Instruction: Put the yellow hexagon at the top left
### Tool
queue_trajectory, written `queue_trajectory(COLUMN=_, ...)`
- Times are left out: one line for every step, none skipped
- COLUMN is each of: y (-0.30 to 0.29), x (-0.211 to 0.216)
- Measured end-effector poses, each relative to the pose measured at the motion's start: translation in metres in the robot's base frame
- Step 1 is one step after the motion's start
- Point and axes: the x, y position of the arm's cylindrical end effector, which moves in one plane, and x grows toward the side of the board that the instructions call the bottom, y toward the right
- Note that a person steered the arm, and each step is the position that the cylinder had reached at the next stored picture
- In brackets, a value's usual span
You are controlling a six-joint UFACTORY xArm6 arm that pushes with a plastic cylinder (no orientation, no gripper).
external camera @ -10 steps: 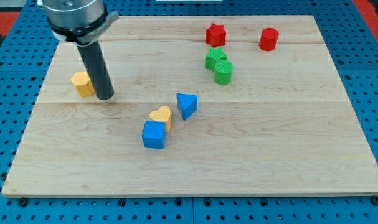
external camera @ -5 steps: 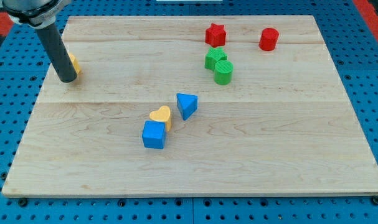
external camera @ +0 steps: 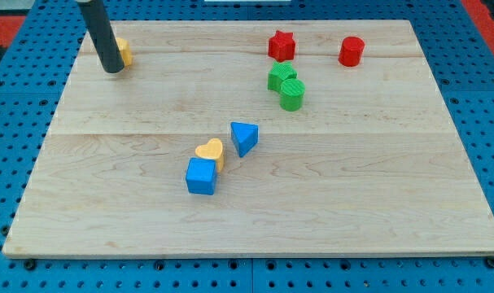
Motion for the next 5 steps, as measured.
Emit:
queue_trajectory(y=0.015, x=-0.03)
queue_trajectory(y=0.015, x=-0.043)
queue_trajectory(y=0.015, x=-0.043)
queue_trajectory(y=0.015, x=-0.042)
queue_trajectory(y=0.02, x=-0.042)
